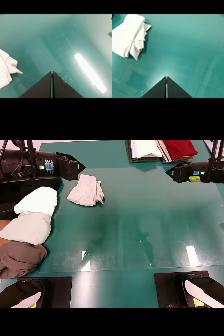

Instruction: Fold the shirts.

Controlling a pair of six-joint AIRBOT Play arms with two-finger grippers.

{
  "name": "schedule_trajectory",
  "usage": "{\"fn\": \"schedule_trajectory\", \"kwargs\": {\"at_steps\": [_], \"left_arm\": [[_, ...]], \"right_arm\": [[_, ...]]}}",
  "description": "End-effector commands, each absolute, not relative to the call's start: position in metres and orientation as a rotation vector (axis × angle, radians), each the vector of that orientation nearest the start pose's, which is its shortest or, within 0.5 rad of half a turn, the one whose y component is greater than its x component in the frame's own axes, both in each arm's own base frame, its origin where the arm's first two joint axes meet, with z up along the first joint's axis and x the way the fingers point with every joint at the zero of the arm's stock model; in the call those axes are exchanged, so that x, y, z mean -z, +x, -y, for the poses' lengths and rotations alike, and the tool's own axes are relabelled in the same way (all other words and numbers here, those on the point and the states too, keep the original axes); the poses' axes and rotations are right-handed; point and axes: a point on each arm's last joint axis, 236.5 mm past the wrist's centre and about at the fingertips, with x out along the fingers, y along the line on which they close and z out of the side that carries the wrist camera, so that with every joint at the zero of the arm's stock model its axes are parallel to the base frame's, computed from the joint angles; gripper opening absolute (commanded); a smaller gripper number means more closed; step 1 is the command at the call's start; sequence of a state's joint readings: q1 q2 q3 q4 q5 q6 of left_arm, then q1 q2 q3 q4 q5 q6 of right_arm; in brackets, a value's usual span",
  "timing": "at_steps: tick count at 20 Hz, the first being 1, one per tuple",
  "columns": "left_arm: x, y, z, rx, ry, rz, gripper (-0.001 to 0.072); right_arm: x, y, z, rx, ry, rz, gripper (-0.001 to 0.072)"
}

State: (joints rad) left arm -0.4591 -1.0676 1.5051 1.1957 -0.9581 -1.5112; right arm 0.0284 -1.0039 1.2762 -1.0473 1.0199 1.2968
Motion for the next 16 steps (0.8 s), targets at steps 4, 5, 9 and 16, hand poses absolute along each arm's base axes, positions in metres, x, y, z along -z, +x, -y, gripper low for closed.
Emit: {"fn": "schedule_trajectory", "kwargs": {"at_steps": [4,5,9,16], "left_arm": [[-0.287,0.356,0.255,0.705,-0.115,-0.551,0.0022],[-0.292,0.359,0.255,0.701,-0.124,-0.527,0.0022],[-0.297,0.374,0.244,0.646,-0.074,-0.466,0.0076],[-0.180,0.466,0.197,0.359,0.125,-0.645,0.0541]], "right_arm": [[-0.209,0.394,-0.112,-0.444,0.159,-0.678,0.0011],[-0.209,0.394,-0.112,-0.444,0.159,-0.678,0.0011],[-0.209,0.394,-0.112,-0.444,0.159,-0.678,0.0011],[-0.209,0.394,-0.112,-0.445,0.161,-0.677,0.0011]]}}
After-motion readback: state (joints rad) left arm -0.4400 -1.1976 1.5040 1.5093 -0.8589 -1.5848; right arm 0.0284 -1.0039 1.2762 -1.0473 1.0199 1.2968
